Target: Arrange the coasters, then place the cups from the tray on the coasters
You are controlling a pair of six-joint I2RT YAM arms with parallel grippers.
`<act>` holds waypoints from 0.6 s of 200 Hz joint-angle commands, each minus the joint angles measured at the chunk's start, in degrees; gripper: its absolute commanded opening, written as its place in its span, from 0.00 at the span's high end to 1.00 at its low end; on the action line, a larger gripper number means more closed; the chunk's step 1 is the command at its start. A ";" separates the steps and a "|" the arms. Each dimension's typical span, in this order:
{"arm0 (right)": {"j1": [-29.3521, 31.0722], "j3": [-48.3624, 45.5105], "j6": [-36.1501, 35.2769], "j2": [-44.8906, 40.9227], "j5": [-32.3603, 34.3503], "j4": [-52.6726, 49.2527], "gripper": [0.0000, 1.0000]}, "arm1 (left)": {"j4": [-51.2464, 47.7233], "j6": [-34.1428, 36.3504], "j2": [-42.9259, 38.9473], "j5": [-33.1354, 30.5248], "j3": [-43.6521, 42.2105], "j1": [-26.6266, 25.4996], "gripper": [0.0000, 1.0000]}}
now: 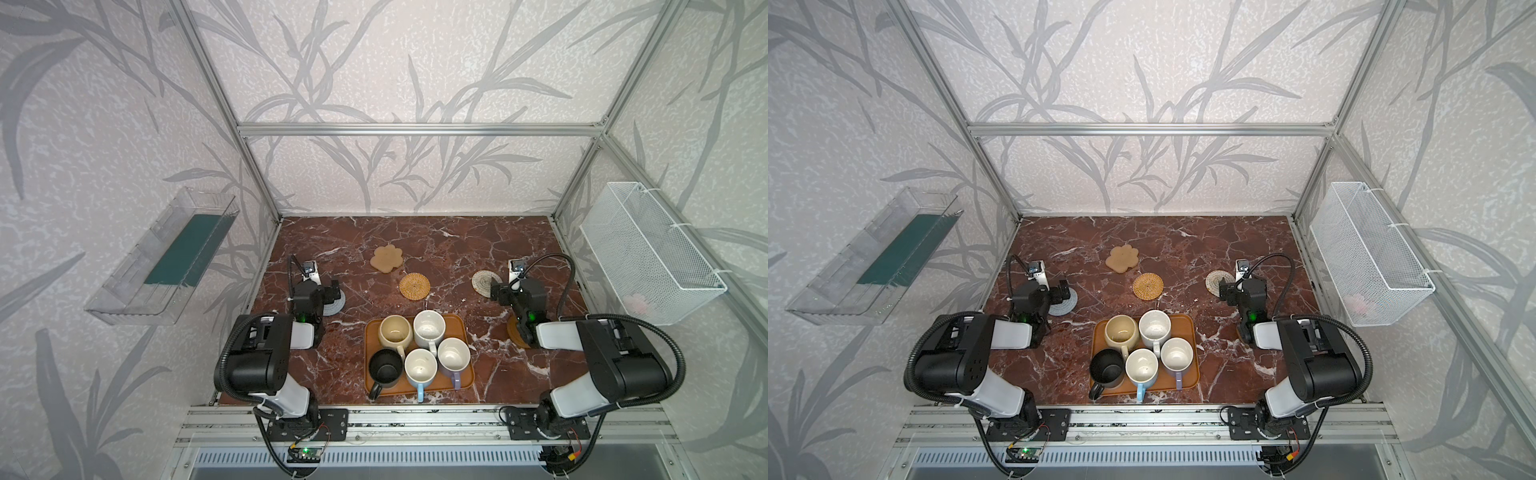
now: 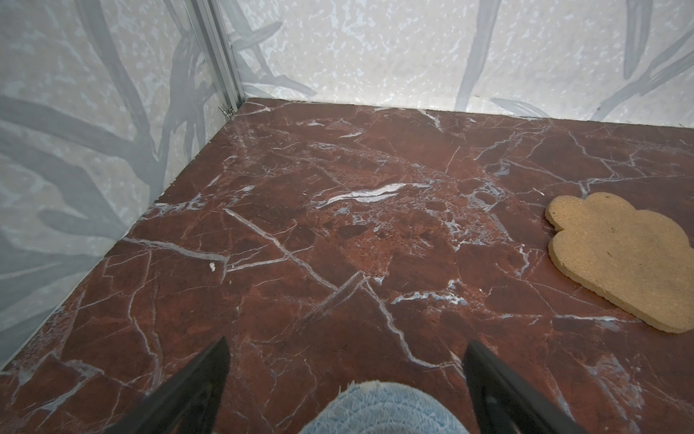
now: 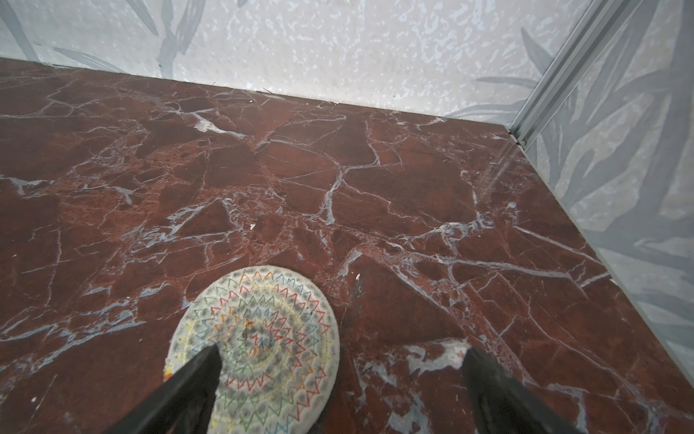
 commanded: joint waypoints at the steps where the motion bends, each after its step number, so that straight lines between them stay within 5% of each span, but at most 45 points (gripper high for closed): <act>1: 0.16 0.46 -0.25 0.30 0.76 0.84 0.01 | 0.78 0.05 -0.48 0.02 0.37 0.37 0.01; 120: 0.14 -0.21 -0.62 -2.14 0.33 1.25 0.01 | 1.18 0.27 -4.08 0.89 -1.35 0.32 0.01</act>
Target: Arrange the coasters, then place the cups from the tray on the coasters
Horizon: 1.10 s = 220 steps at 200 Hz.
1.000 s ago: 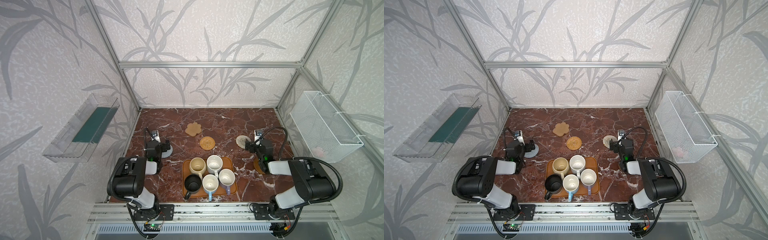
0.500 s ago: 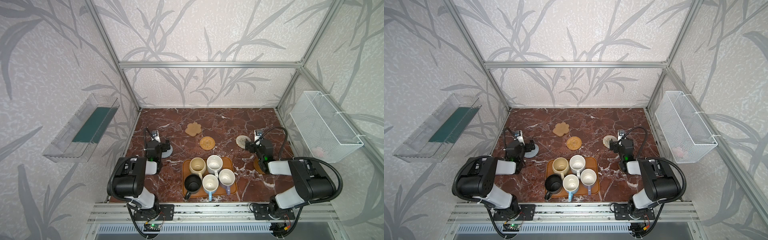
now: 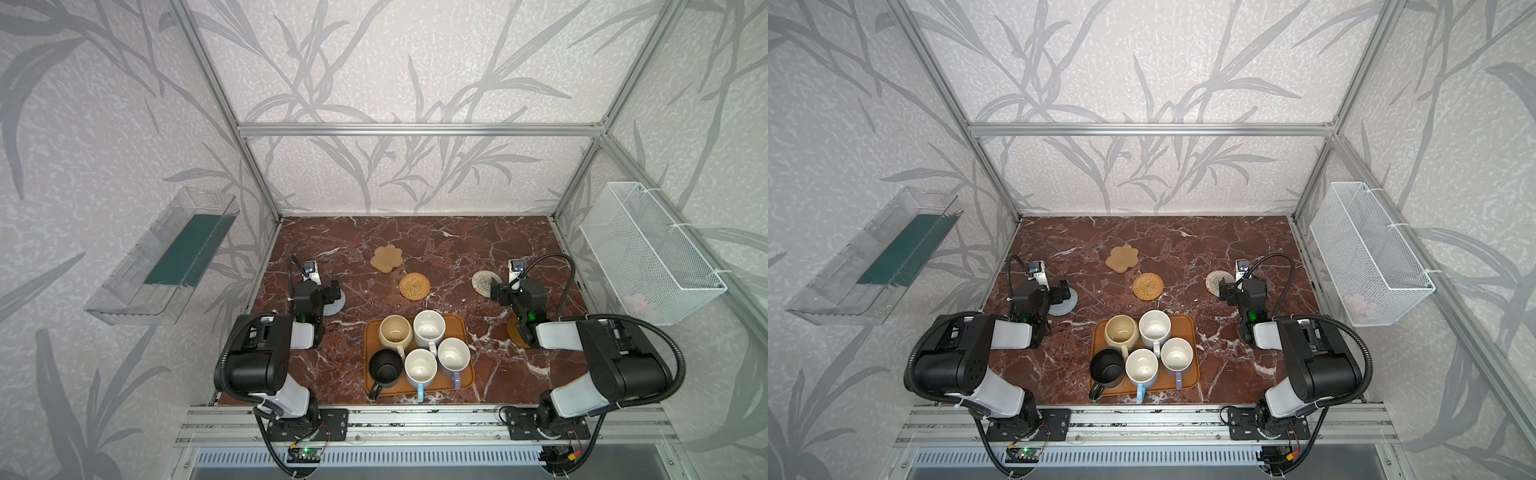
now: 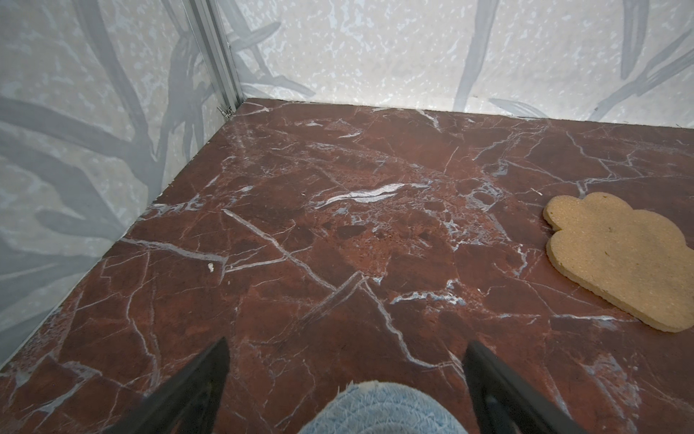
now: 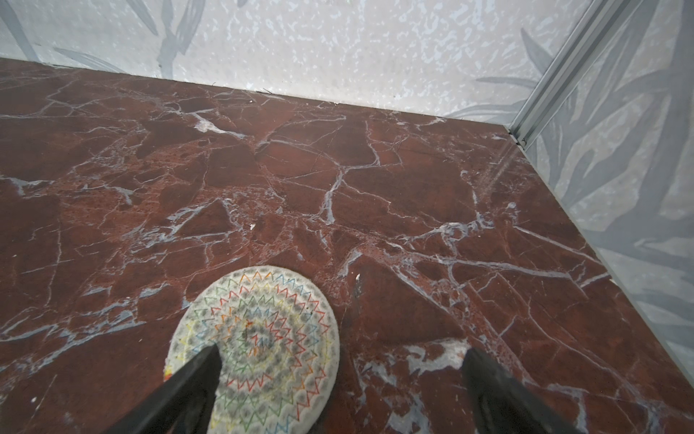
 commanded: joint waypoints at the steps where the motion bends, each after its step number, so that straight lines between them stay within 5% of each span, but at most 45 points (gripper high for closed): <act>1: 0.15 -0.18 -0.59 -2.30 0.33 0.92 0.01 | 0.97 0.29 -4.06 0.60 -1.24 0.34 0.01; 60: 0.16 3.61 0.37 -14.02 -1.30 -17.47 0.01 | -9.41 1.53 -16.84 -1.69 -0.81 -1.65 0.01; 108: 0.16 12.11 11.91 -22.69 -2.07 -40.91 0.01 | -24.37 -8.69 -29.10 -0.29 5.06 -2.38 0.01; 148: 0.25 10.09 15.39 -27.69 -14.11 -38.46 0.01 | -36.60 -21.95 -36.56 -0.04 6.65 -2.67 0.01; 182: 1.27 14.15 20.14 -27.41 -17.59 -44.46 0.01 | -42.19 -28.48 -36.38 8.73 10.10 -3.13 0.01; 220: 6.54 16.63 21.23 -27.08 -12.01 -47.73 0.01 | -62.93 -30.69 -32.98 5.09 19.49 -6.44 0.01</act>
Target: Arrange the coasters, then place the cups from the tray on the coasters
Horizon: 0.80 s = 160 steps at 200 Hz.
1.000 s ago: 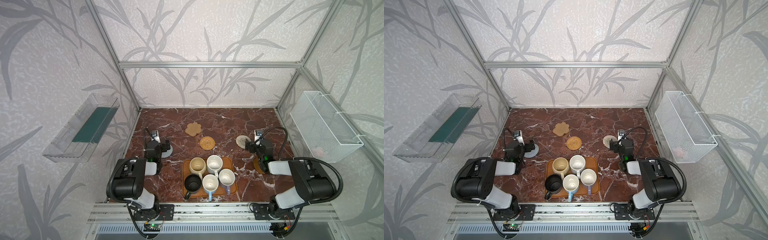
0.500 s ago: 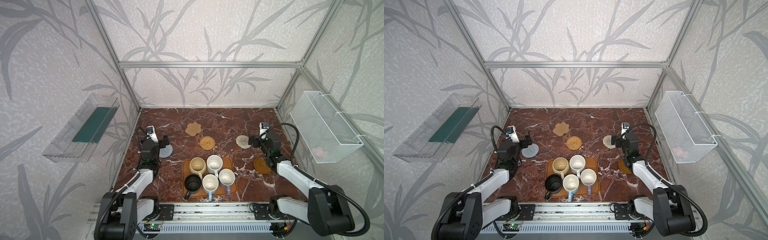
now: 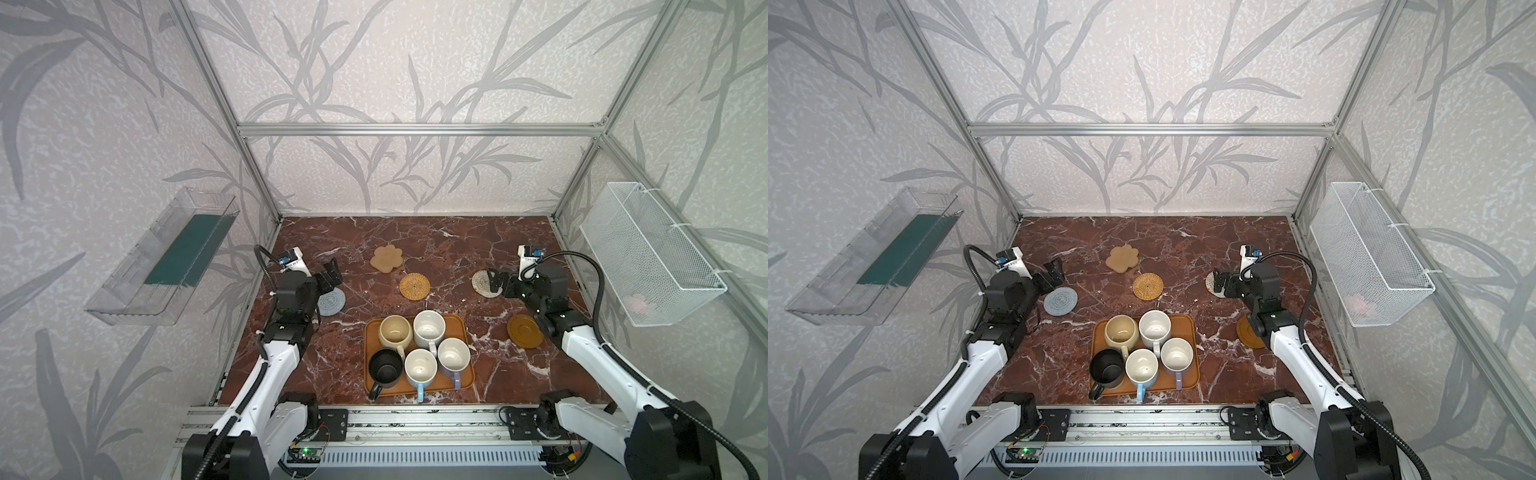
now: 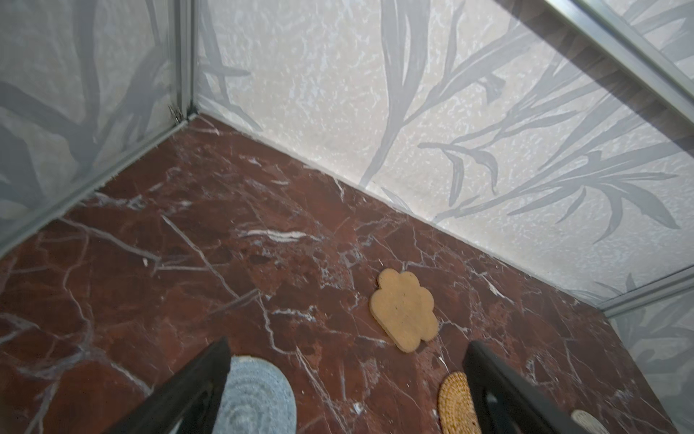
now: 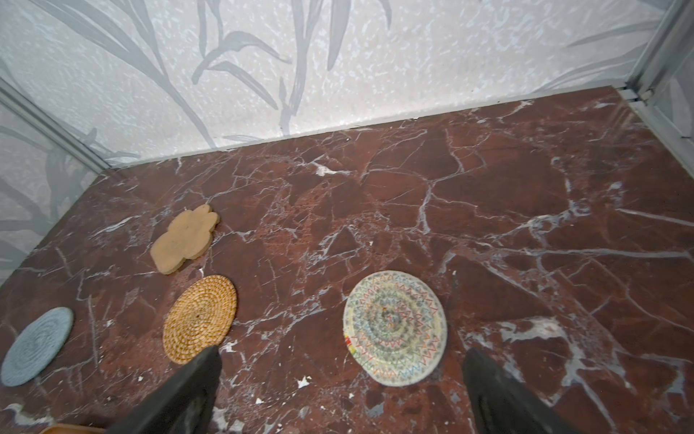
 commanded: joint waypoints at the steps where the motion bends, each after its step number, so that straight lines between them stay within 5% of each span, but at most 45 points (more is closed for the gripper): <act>1: 3.15 3.43 2.19 0.06 2.63 -4.21 0.01 | -16.51 -3.98 2.17 -0.64 7.05 -1.46 0.01; 59: 10.31 9.09 4.04 3.66 4.97 -6.66 0.01 | -32.64 -4.20 10.57 -0.95 13.16 -3.94 0.03; 160: 18.37 17.84 2.63 11.82 -2.73 -9.66 0.01 | -35.44 -5.61 29.23 -2.37 19.36 -4.38 0.14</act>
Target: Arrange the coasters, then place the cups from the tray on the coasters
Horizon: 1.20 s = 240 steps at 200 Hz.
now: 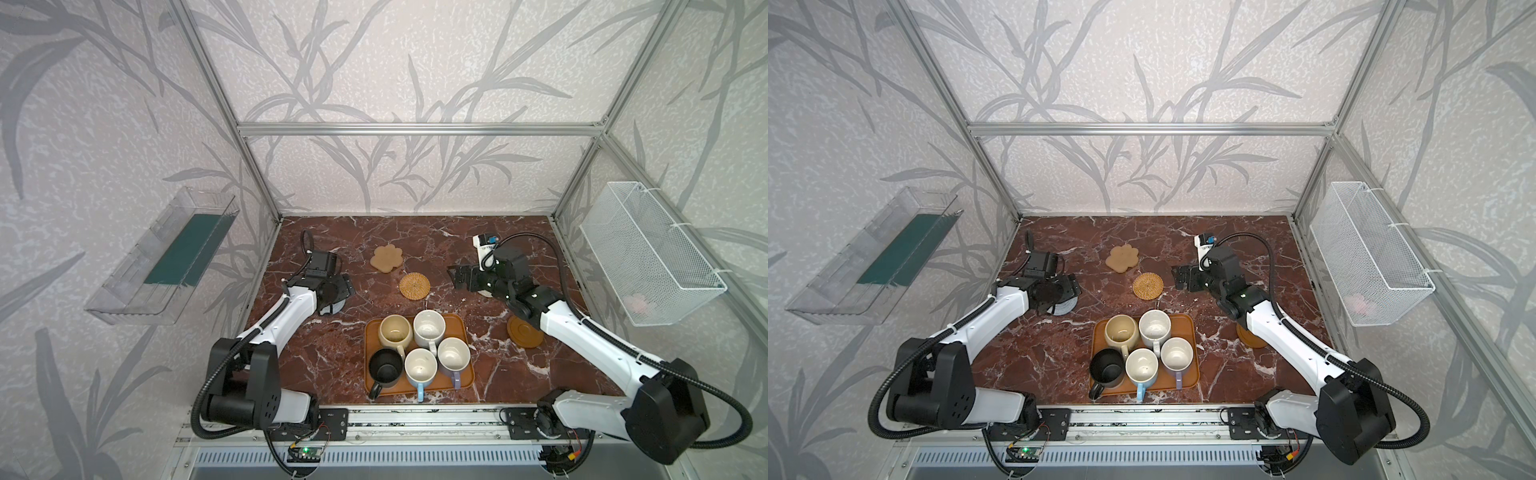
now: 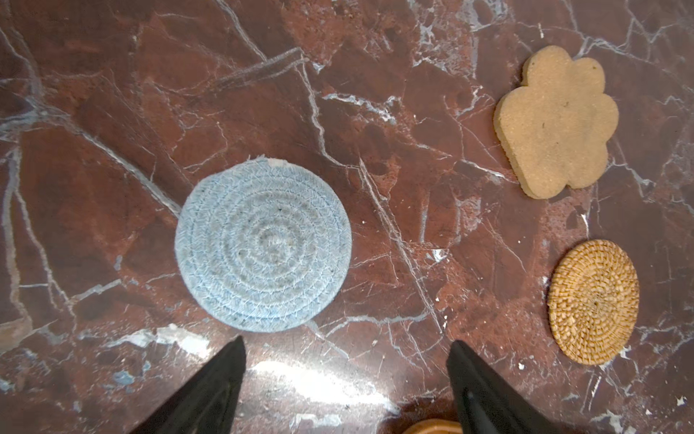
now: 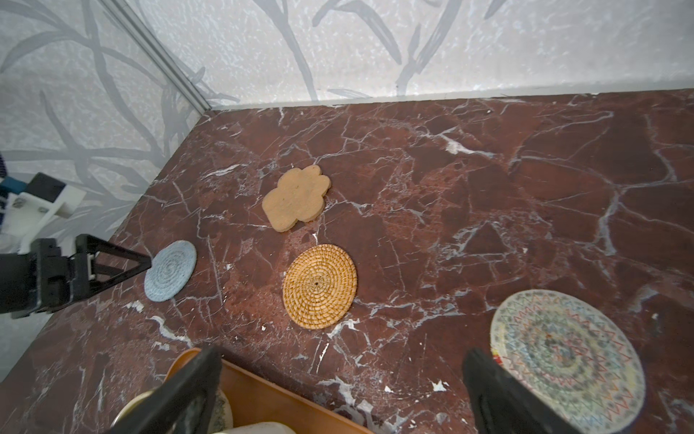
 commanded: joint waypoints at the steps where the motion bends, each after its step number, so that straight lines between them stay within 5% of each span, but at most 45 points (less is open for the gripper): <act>1: 1.01 2.40 -0.87 0.93 -2.78 -0.97 0.01 | -2.22 -1.22 2.86 -2.12 1.96 -0.19 0.14; 100: 1.23 2.63 -2.61 2.52 -10.28 -0.25 0.03 | -3.91 -0.83 16.08 -4.29 7.64 0.21 0.28; 172: 3.15 6.90 -5.40 7.92 -18.20 -1.82 0.06 | -0.90 -1.31 21.25 2.59 8.96 -0.16 0.44; 240: 7.26 12.14 -3.75 15.86 -18.76 -1.57 0.10 | 0.77 -3.20 23.91 5.96 11.66 -1.18 0.46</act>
